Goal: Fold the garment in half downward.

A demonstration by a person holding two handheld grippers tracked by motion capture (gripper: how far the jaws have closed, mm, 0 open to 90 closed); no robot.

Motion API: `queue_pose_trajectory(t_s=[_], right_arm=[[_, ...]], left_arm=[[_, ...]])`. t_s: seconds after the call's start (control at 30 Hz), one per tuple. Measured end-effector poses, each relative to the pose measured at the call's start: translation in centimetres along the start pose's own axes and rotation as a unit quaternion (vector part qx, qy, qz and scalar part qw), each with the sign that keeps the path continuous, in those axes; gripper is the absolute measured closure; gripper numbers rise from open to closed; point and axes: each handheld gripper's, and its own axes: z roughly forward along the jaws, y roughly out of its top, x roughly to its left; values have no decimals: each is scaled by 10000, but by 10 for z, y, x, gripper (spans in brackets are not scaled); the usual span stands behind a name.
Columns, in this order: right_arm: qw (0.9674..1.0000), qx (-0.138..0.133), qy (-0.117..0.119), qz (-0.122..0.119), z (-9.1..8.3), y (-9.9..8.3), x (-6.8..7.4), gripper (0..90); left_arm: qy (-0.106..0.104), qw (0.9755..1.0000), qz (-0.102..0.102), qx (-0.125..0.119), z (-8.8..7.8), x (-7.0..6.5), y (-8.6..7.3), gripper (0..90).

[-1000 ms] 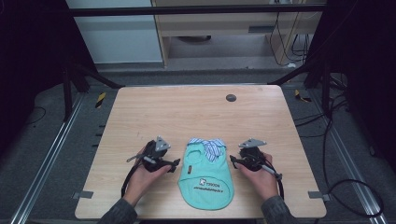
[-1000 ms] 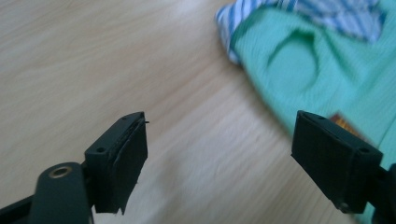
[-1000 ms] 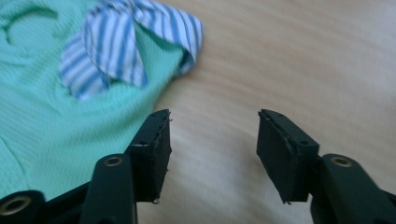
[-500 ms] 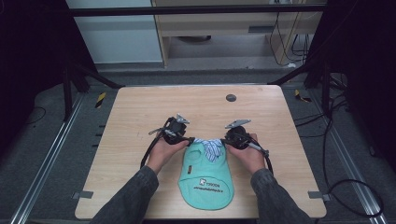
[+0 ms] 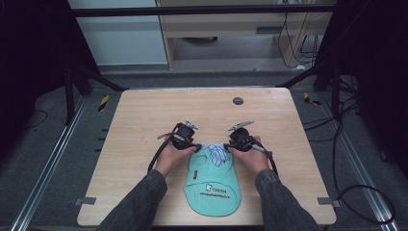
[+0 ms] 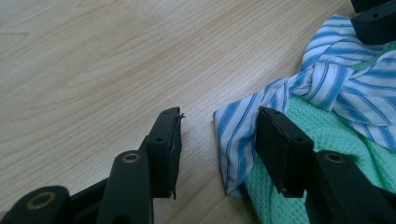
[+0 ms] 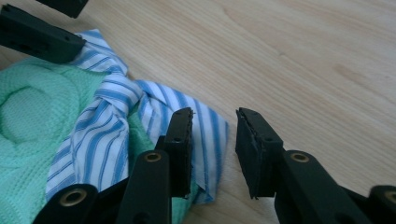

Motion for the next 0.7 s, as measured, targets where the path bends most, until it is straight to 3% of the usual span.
queue_pose_trajectory(t_s=[0.27,0.33,0.47,0.6,0.7], right_arm=[[9999,152,19,-29,5,-1,4,631],[9998,164,47,-99,5,-1,6,682],[9995,197,154,-207,6,-1,10,789],[9992,230,158,-294,5,0,12,833],[9989,234,180,-355,4,0,13,836]], left_arm=[[-61,10000,-1,53,4,0,-3,499],[-88,10000,-7,-8,4,0,-4,514],[-314,9995,13,-103,4,-4,-7,686],[-440,9990,12,-102,3,-5,-8,795],[-379,9992,108,-102,2,-7,-7,846]])
